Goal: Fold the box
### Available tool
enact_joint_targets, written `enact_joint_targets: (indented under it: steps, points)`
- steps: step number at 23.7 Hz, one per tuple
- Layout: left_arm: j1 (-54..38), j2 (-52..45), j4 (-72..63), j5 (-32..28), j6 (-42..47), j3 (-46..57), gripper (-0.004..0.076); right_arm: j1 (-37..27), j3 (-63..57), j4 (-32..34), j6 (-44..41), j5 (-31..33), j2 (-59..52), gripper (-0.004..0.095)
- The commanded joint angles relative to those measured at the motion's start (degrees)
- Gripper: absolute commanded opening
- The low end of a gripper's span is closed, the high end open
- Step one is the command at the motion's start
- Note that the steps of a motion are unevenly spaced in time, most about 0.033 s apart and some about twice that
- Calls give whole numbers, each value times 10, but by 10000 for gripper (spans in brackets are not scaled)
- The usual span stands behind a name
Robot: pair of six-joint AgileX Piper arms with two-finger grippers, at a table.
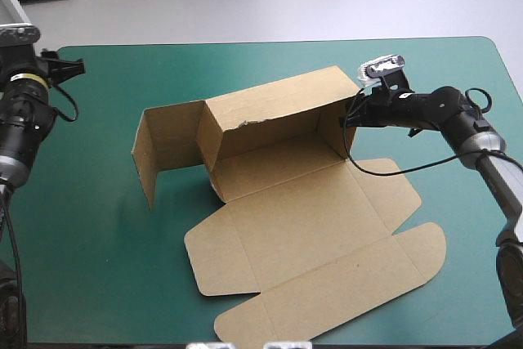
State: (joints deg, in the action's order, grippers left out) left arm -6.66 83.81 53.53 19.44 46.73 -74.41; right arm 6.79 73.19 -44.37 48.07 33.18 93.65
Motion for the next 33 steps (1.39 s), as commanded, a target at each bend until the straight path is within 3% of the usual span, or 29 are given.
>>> enact_joint_targets:
  steps: [1,5,9,15,18,20,26,33]
  points:
    - [-41,-5,-100,42,-126,-20,366,-2,17,7,-22,2,-23,-19]
    - [-58,27,-231,126,-263,-20,366,-2,41,17,-48,7,-23,-19]
    - [-59,79,-423,239,-434,-20,366,-2,106,103,-145,60,-23,-19]
    - [-59,98,-503,290,-467,-20,366,-2,217,233,-263,174,-23,-19]
    - [-59,98,-511,308,-467,-20,366,-2,318,308,-327,324,-22,-19]
    - [-59,98,-515,312,-467,-20,366,-2,343,326,-346,384,-19,-19]
    - [-58,93,-573,326,-500,-20,366,-2,342,326,-369,381,46,-19]
    - [-58,81,-552,332,-510,-20,366,-2,344,308,-366,374,145,-18]
